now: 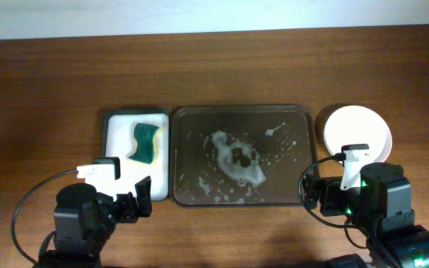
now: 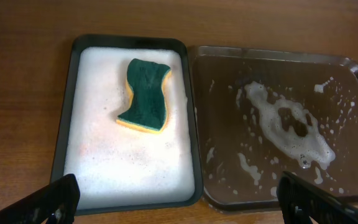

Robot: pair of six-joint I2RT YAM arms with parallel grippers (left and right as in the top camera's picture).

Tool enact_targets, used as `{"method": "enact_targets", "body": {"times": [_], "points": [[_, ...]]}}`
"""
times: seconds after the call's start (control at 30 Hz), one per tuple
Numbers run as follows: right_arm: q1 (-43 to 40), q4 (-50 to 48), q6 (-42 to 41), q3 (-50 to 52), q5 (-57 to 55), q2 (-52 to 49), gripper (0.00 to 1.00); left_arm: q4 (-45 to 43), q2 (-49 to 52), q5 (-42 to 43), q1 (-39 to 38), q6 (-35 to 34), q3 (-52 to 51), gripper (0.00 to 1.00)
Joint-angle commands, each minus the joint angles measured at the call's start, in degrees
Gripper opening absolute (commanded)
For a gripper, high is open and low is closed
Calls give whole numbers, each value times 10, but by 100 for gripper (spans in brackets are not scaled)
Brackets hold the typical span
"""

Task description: Clean dirty plates on tray and stack at the side

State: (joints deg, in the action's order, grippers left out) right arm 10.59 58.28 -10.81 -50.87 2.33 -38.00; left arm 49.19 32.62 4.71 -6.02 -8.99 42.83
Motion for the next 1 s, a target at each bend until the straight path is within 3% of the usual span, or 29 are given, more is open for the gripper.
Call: {"method": "enact_targets", "body": {"times": [0.0,0.2,0.37,0.47,0.7,0.77,0.87,0.97], "points": [[3,0,-6,4,-11,9,99,-3,-3,0,2,10,-7,100],[-28,-10,16,23,-56,123,99,-3,-3,0,2,10,-7,99],[-58,-125,15,162,-51,289,99,-3,-3,0,2,10,-7,99],[-58,-250,13,274,-36,374,99,-3,-3,0,2,10,-7,99],[-64,-608,14,475,-19,378,99,-3,-3,0,2,10,-7,99],[-75,-653,14,505,-15,378,99,-3,-3,0,2,10,-7,99],[-92,-599,16,506,-13,378,99,-3,-3,0,2,10,-7,100],[-92,-542,94,506,33,378,99,-3,-3,0,2,10,-7,99]]}}
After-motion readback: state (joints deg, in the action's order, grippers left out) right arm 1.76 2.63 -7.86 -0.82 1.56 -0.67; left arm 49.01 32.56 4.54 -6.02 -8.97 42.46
